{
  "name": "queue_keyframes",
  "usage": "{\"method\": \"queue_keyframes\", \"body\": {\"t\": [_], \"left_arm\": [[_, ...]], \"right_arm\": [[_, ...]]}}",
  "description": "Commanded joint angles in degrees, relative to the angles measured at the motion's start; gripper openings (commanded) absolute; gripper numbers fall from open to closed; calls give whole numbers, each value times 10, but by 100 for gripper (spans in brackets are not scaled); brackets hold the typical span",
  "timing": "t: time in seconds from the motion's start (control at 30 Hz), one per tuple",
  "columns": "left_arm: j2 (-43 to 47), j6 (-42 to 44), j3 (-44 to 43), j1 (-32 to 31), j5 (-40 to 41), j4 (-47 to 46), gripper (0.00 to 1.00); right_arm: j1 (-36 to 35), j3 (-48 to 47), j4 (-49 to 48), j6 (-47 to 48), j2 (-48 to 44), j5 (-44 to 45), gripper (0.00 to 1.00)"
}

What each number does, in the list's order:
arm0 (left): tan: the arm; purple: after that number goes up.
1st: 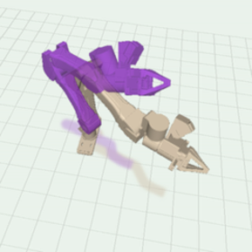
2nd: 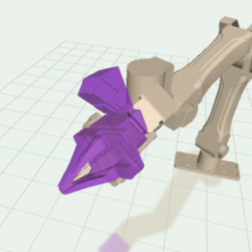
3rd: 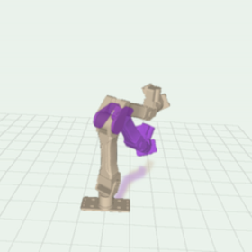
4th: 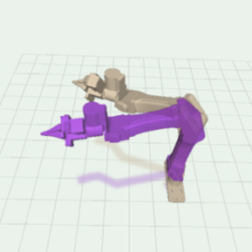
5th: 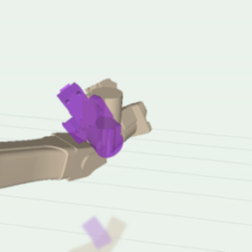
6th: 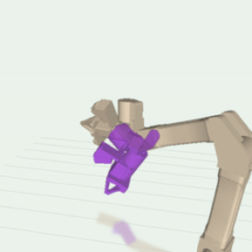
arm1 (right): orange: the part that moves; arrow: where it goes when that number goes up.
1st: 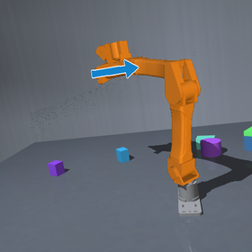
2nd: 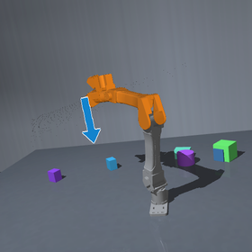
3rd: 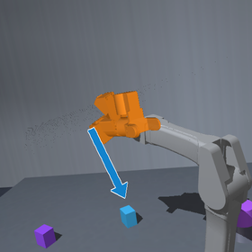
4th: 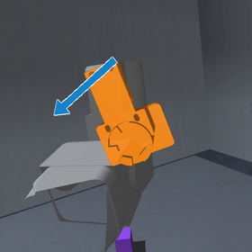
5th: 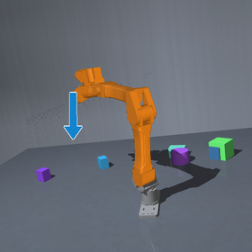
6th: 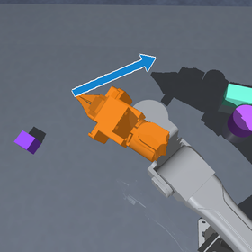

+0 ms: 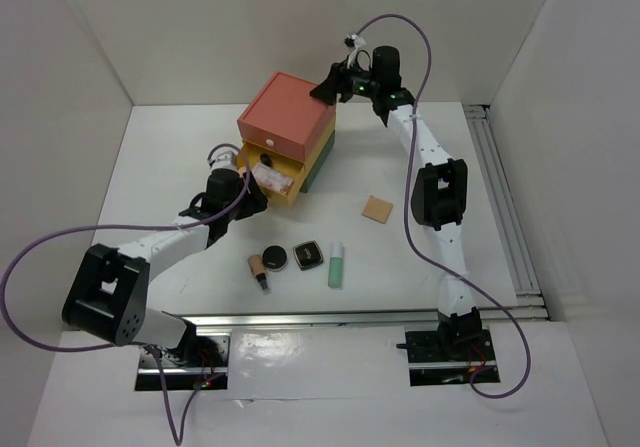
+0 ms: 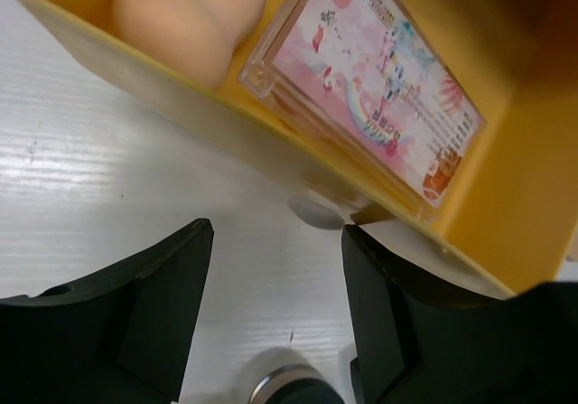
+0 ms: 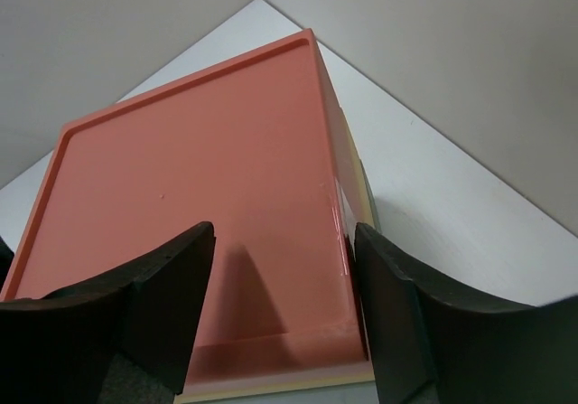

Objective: Organize the makeup

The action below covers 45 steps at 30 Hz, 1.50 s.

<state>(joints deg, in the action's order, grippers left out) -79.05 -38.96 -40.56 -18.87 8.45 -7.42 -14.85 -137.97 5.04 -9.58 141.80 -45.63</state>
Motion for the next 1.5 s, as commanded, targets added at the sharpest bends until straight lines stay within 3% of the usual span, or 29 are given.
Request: {"method": "queue_keyframes", "body": {"t": [0.0,0.3,0.47,0.53,0.67,0.77,0.87,1.0,1.1,1.2,1.37,1.47], "left_arm": [[-38,16,-50,4,-4,-85,72],[-174,28,-195,4,-18,-109,72],[-218,23,-255,4,-18,-102,88],[-234,23,-279,4,-25,-88,90],[-210,23,-246,9,-36,-94,90],[-150,39,-166,9,-30,-132,90],[-112,64,-61,28,-72,-246,85],[-144,78,-17,67,-155,-338,77],[-195,60,-12,91,-254,-440,74],[-254,43,-36,111,-328,-485,71],[-315,36,-99,118,-327,-458,69],[-342,20,-117,118,-329,-490,69]], "right_arm": [[-4,9,-35,-11,-3,-27,63],[-4,31,-28,-5,-9,-27,52],[-4,42,-22,1,-14,-16,51],[-4,42,-22,1,-20,-10,51],[-4,47,-17,7,-26,1,51],[-4,53,-17,7,-31,6,51],[2,67,-16,7,-38,6,51],[2,73,-27,7,-44,6,51],[2,73,-27,14,-44,0,49],[2,78,-27,14,-44,0,49],[2,78,-32,8,-44,0,49],[2,78,-32,8,-39,0,49]]}}
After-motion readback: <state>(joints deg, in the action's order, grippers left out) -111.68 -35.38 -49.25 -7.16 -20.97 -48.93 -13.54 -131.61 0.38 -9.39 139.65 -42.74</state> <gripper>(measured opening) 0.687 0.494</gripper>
